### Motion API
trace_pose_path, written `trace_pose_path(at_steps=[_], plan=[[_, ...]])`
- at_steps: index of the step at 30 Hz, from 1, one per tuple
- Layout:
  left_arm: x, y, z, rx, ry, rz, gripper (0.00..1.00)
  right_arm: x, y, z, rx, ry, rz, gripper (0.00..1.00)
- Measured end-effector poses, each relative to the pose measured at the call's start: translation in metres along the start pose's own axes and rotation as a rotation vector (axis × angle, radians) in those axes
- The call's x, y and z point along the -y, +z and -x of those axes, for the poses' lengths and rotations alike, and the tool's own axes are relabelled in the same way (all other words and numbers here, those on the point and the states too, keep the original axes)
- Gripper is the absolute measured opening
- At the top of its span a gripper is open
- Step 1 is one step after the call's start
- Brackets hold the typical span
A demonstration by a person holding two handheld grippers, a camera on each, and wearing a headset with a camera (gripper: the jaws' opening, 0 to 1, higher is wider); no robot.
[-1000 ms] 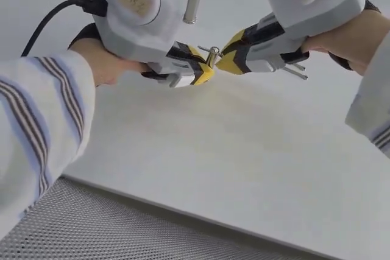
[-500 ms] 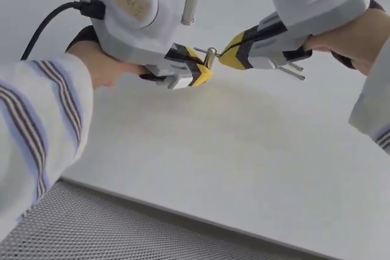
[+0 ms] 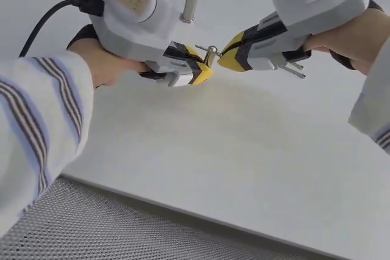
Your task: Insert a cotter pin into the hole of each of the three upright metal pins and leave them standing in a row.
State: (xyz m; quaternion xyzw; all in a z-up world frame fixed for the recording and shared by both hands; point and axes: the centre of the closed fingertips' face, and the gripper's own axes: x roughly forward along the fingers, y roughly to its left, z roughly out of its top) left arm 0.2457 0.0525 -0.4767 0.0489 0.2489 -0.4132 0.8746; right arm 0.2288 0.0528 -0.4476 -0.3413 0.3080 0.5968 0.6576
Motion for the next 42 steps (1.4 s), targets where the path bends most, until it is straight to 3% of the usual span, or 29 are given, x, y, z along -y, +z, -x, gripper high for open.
trace_pose_path(at_steps=[4,7,8,13,18,21,28,31,34,37,39,42], plan=[[-0.001,-0.002,0.001,-0.011,0.008,-0.026,0.07,0.002,-0.001,0.000,-0.003,-0.010,-0.006,0.06],[-0.003,-0.002,0.003,-0.015,0.014,-0.042,0.11,0.019,-0.008,-0.001,-0.006,-0.013,-0.013,0.07],[-0.003,-0.003,0.006,-0.040,0.010,-0.059,0.13,0.021,-0.008,-0.001,-0.007,-0.014,-0.013,0.08],[0.000,0.003,0.018,-0.047,-0.013,-0.108,0.21,0.017,-0.002,0.002,0.004,-0.023,-0.017,0.09],[0.008,0.013,0.032,-0.003,-0.038,-0.134,0.51,0.014,0.004,0.003,0.010,-0.029,-0.006,0.11],[0.018,0.011,0.043,-0.006,-0.074,-0.144,0.59,0.009,0.011,0.004,0.025,-0.024,-0.004,0.11],[0.026,0.017,0.064,0.029,-0.097,-0.095,0.65,0.013,0.010,-0.003,0.007,-0.026,-0.012,0.14],[0.027,0.016,0.071,0.025,-0.090,-0.098,0.66,0.010,0.014,-0.002,0.012,-0.024,-0.013,0.11],[0.018,0.008,0.078,0.023,-0.100,-0.066,0.73,0.008,0.018,-0.003,0.022,-0.022,-0.013,0.11],[0.023,0.006,0.080,0.016,-0.096,-0.070,0.86,0.007,0.021,-0.005,0.034,-0.023,-0.026,0.10],[0.020,0.000,0.083,-0.009,-0.082,-0.089,0.90,0.004,0.021,-0.009,0.032,-0.014,-0.033,0.10],[0.022,-0.006,0.085,-0.004,-0.099,-0.065,0.94,0.001,0.019,-0.012,0.019,-0.015,-0.021,0.10]])
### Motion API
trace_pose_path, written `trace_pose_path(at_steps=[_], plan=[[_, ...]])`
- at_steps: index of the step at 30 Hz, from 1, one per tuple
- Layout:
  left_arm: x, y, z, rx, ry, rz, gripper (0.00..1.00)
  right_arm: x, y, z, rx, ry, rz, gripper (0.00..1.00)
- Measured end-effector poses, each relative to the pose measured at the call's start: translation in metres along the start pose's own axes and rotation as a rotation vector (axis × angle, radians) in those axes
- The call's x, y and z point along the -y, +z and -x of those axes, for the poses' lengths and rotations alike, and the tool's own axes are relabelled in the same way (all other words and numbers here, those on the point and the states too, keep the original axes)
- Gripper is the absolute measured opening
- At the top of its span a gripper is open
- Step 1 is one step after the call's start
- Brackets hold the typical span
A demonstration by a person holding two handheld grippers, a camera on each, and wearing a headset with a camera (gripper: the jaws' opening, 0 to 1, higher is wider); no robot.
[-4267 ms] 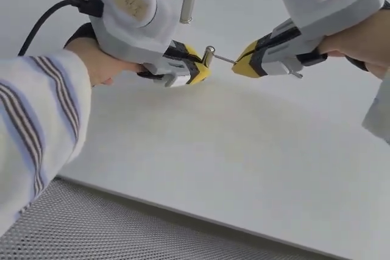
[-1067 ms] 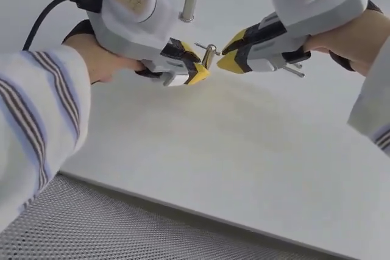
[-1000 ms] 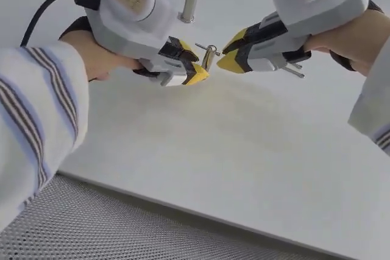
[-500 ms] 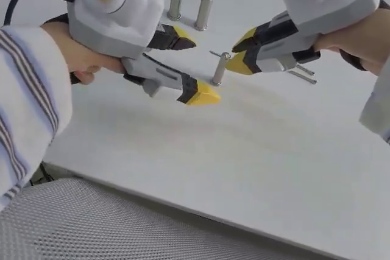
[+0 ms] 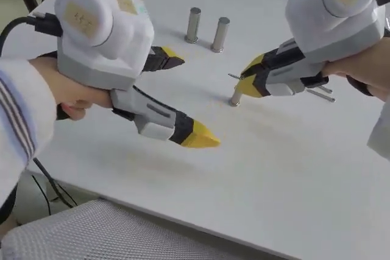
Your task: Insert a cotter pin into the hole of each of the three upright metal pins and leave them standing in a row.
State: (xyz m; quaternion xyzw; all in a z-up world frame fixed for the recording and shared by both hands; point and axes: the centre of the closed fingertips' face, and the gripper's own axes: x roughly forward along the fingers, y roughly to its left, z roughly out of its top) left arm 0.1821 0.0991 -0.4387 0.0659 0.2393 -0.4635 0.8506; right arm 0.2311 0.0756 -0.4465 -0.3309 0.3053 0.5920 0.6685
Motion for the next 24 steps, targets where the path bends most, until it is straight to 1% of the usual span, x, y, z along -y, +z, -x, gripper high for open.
trace_pose_path(at_steps=[1,2,3,4,8,10,12,15,17,18,21,24], plan=[[0.001,-0.001,0.001,0.003,-0.002,0.006,0.95,0.000,0.000,0.000,-0.001,-0.001,0.001,0.10],[0.000,-0.003,0.002,-0.004,0.007,0.017,0.96,0.001,0.000,0.000,-0.003,-0.002,-0.001,0.10],[-0.001,-0.005,0.004,-0.012,0.022,0.019,0.97,0.001,0.000,0.000,-0.003,-0.003,0.000,0.10],[-0.001,-0.005,0.006,-0.010,0.027,0.012,0.97,0.001,-0.001,0.000,-0.005,-0.004,0.001,0.10],[0.004,-0.004,0.013,0.006,0.019,0.035,0.97,0.001,-0.004,-0.001,-0.014,-0.006,0.004,0.10],[0.005,-0.005,0.016,0.008,0.020,0.038,0.97,0.002,-0.005,-0.002,-0.015,-0.010,0.000,0.09],[0.005,-0.007,0.018,-0.001,0.023,0.034,0.97,0.005,-0.005,-0.002,-0.011,-0.019,-0.001,0.06],[0.004,-0.011,0.021,-0.018,0.026,0.013,0.97,0.003,-0.003,-0.003,0.007,-0.007,-0.014,0.05],[0.002,-0.013,0.022,-0.020,0.026,0.011,0.97,-0.002,0.000,-0.003,0.028,0.027,-0.012,0.04],[0.001,-0.013,0.023,-0.018,0.029,0.013,0.97,-0.001,0.000,-0.004,0.024,0.025,-0.005,0.04],[-0.003,-0.015,0.025,-0.014,0.036,0.027,0.97,-0.001,0.004,-0.007,0.028,0.039,-0.001,0.04],[-0.005,-0.016,0.027,-0.012,0.044,0.030,0.96,0.002,0.009,-0.009,0.039,0.043,0.003,0.03]])
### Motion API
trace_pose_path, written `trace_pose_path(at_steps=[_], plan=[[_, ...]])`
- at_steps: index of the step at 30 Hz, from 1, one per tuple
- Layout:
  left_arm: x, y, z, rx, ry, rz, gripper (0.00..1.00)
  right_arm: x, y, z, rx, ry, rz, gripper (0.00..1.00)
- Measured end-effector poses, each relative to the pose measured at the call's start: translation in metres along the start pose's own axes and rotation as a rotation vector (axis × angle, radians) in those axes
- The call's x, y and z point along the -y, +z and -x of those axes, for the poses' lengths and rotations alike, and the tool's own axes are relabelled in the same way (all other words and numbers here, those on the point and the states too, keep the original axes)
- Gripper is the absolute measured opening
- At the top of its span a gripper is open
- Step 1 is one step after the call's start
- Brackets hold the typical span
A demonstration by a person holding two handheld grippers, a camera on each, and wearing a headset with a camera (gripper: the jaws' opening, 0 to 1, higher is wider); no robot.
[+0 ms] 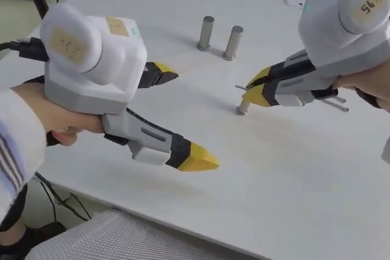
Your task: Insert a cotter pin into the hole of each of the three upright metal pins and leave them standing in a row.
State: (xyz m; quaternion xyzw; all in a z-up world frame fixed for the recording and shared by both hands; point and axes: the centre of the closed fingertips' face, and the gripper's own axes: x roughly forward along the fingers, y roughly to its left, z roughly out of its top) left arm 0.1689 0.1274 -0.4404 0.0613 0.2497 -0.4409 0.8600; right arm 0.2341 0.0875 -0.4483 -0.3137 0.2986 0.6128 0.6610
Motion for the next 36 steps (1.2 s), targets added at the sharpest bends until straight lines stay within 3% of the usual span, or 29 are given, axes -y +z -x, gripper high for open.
trace_pose_path(at_steps=[10,24,36], plan=[[-0.006,-0.003,0.006,0.001,0.024,0.021,0.96,0.004,0.015,-0.010,0.006,0.021,0.032,0.04],[-0.005,-0.005,0.006,0.008,0.024,0.045,0.94,0.003,0.018,-0.018,0.007,0.035,-0.020,0.04],[-0.008,-0.005,0.006,0.011,0.026,0.063,0.93,0.003,0.020,-0.019,0.008,0.029,0.007,0.04]])
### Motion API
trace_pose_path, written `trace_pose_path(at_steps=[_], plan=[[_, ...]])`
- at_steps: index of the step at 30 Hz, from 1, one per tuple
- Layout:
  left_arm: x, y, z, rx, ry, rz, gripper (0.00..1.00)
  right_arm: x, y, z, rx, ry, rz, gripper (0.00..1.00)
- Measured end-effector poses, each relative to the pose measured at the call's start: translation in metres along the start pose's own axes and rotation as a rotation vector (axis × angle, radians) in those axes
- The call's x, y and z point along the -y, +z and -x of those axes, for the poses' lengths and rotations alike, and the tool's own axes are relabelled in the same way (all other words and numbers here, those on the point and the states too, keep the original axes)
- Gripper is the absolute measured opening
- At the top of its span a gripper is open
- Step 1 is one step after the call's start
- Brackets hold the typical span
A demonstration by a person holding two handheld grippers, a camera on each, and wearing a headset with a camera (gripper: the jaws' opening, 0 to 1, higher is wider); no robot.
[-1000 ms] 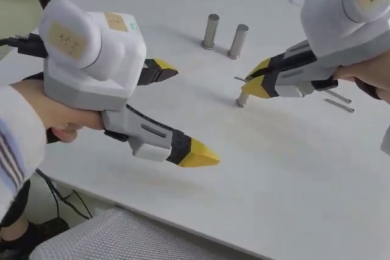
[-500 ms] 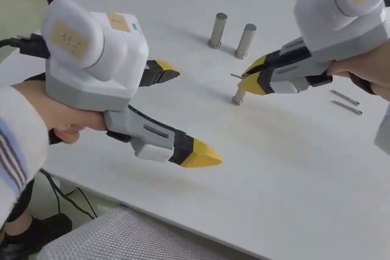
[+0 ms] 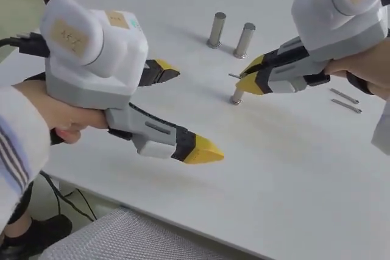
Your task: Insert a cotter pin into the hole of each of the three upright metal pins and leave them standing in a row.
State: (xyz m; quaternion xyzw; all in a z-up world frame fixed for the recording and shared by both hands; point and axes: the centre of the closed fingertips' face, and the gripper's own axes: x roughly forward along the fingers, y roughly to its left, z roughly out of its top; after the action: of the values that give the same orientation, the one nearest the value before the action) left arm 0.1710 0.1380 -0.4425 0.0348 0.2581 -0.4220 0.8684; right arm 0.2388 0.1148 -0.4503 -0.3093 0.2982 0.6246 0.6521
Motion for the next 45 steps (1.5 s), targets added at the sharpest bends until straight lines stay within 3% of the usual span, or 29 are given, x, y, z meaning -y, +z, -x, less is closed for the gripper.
trace_pose_path(at_steps=[11,19,28,30,33,39,42,45], plan=[[-0.004,-0.008,0.002,-0.020,0.018,0.019,0.91,0.000,0.007,-0.001,0.026,-0.007,-0.013,0.06],[-0.005,-0.009,0.005,-0.026,0.024,0.018,0.89,-0.001,0.002,-0.001,-0.006,-0.027,-0.012,0.05],[-0.003,-0.011,0.005,-0.031,0.025,0.016,0.89,0.000,0.001,-0.001,-0.018,-0.059,-0.068,0.05],[-0.003,-0.012,0.005,-0.035,0.025,0.013,0.88,0.001,0.000,0.000,-0.031,-0.086,-0.131,0.04],[-0.002,-0.012,0.005,-0.037,0.025,0.010,0.88,0.002,0.001,0.000,-0.029,-0.091,-0.123,0.05],[-0.001,-0.010,0.007,-0.031,0.027,0.011,0.88,0.000,0.002,0.000,-0.030,-0.099,-0.110,0.05],[-0.001,-0.004,0.009,-0.012,0.030,0.021,0.88,0.000,0.005,0.002,-0.017,-0.095,-0.136,0.14],[-0.002,0.002,0.011,0.007,0.036,0.030,0.88,0.000,0.006,0.007,-0.006,-0.102,-0.136,0.16]])
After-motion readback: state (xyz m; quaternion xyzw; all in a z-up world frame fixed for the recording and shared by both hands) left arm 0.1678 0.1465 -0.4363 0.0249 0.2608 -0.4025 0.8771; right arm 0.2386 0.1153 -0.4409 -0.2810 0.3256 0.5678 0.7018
